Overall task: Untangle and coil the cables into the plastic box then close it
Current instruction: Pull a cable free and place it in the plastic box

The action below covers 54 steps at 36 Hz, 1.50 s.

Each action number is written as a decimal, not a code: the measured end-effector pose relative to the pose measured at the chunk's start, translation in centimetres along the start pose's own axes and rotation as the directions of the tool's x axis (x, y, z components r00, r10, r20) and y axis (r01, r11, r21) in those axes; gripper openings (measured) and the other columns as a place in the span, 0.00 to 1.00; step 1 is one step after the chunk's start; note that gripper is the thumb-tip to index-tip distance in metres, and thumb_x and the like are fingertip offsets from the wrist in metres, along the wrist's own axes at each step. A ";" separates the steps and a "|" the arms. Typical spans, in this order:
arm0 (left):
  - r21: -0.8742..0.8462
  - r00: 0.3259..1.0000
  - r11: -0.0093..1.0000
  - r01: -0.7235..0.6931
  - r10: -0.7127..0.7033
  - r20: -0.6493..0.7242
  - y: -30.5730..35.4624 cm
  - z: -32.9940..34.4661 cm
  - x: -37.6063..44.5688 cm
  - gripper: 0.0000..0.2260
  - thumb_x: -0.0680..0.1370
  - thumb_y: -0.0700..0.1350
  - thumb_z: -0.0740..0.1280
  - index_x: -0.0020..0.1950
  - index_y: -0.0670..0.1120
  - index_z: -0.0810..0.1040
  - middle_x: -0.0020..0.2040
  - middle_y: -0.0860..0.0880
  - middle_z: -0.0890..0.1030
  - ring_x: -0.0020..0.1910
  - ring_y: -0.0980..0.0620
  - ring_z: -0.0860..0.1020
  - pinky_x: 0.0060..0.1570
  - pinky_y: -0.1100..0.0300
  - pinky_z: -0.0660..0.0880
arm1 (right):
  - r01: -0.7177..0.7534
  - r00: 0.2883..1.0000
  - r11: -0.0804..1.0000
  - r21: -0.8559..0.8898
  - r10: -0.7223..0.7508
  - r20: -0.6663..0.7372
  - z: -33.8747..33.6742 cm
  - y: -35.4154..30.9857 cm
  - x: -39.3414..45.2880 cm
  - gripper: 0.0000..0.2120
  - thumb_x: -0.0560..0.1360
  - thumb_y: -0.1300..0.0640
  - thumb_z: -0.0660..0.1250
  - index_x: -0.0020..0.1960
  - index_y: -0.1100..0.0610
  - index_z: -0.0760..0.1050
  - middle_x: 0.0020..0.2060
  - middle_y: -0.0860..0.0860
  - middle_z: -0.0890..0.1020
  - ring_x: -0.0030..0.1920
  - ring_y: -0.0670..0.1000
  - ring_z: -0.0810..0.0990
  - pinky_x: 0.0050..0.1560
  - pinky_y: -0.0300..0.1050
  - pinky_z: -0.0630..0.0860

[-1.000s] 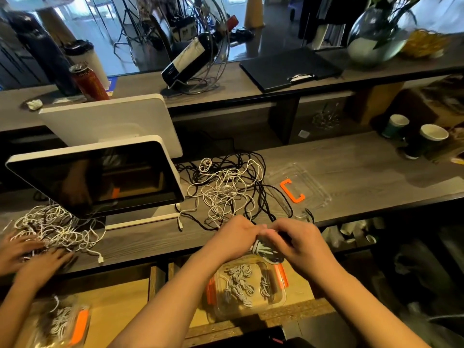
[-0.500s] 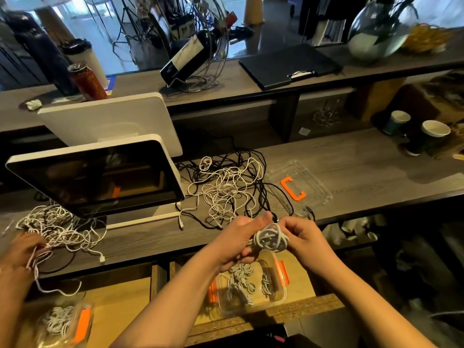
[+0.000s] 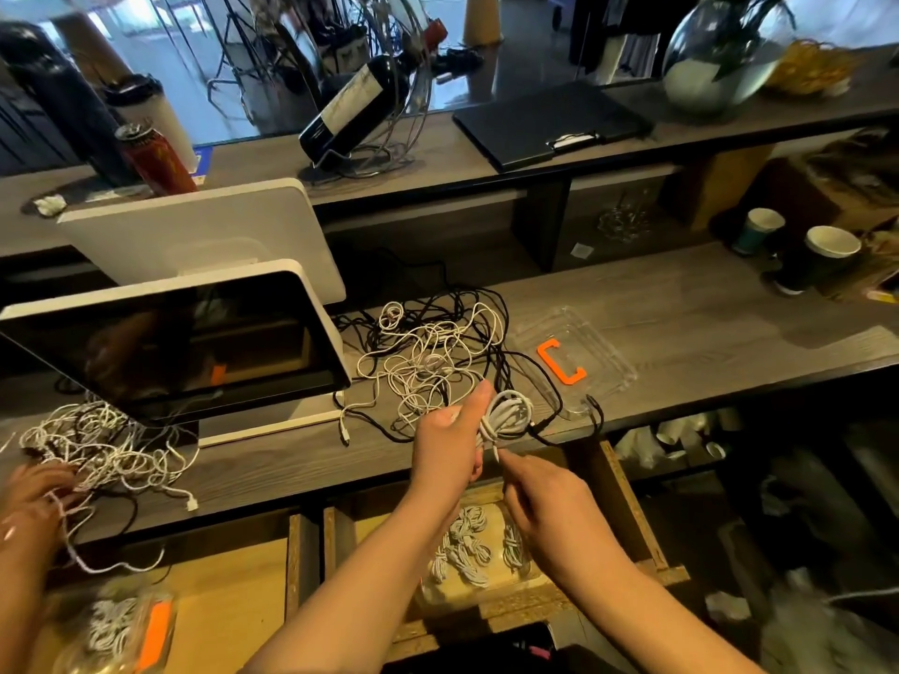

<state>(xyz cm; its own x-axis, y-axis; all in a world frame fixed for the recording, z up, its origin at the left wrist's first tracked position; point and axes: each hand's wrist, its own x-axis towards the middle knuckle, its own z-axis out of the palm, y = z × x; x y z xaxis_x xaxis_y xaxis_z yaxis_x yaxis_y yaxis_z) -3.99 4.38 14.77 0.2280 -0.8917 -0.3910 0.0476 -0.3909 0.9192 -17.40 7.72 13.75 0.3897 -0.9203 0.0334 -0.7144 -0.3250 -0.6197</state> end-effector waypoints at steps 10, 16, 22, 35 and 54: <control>0.232 0.978 0.955 -0.186 0.202 -0.047 -0.3 0.7 0.8 0.24 0.80 0.57 0.66 0.28 0.49 0.65 0.23 0.53 0.63 0.23 0.55 0.62 0.27 0.60 0.61 | -0.121 0.980 0.798 0.591 0.190 -0.056 -1.0 -1.7 -0.5 0.09 0.79 0.61 0.67 0.51 0.49 0.82 0.39 0.46 0.85 0.40 0.47 0.83 0.44 0.48 0.81; 0.310 0.985 0.937 -0.163 0.172 -0.001 -0.7 0.3 1.3 0.23 0.84 0.57 0.58 0.31 0.49 0.65 0.26 0.51 0.63 0.27 0.51 0.63 0.32 0.56 0.62 | -0.106 0.989 0.710 0.696 0.147 0.001 -1.7 -0.8 -0.4 0.15 0.76 0.69 0.68 0.56 0.52 0.81 0.48 0.47 0.86 0.52 0.47 0.85 0.56 0.44 0.81; 0.410 0.976 0.887 -0.211 0.211 0.047 -1.7 0.6 1.3 0.22 0.83 0.54 0.63 0.31 0.47 0.67 0.27 0.49 0.65 0.27 0.54 0.62 0.31 0.55 0.60 | 0.154 0.975 0.964 0.219 -0.112 -0.190 -0.7 0.4 -0.5 0.11 0.78 0.52 0.66 0.57 0.52 0.83 0.47 0.44 0.85 0.47 0.41 0.83 0.47 0.43 0.81; 0.088 0.959 0.963 -0.255 0.240 0.147 -0.8 0.9 -1.1 0.10 0.85 0.46 0.59 0.49 0.49 0.78 0.35 0.57 0.79 0.35 0.57 0.76 0.35 0.62 0.74 | 0.251 0.883 0.968 0.002 -0.228 -0.410 -1.6 0.2 -0.1 0.09 0.79 0.52 0.68 0.55 0.57 0.80 0.45 0.47 0.82 0.45 0.44 0.80 0.45 0.41 0.78; -0.091 0.973 0.970 -0.224 0.228 0.040 -1.3 0.5 -2.0 0.09 0.79 0.34 0.67 0.55 0.46 0.78 0.50 0.46 0.83 0.43 0.54 0.83 0.37 0.62 0.79 | 0.096 0.950 0.995 0.028 -0.083 -0.301 -1.7 0.6 -0.2 0.22 0.73 0.68 0.71 0.65 0.55 0.76 0.52 0.47 0.82 0.53 0.34 0.72 0.53 0.19 0.66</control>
<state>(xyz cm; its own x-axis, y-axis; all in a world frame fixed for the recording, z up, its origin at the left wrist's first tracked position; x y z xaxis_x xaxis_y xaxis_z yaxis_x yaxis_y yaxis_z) -5.01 6.56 14.38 0.1937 -0.9658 -0.1725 0.0838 -0.1589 0.9837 -18.94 7.32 14.71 0.2547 -0.9129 0.3188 -0.6570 -0.4053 -0.6357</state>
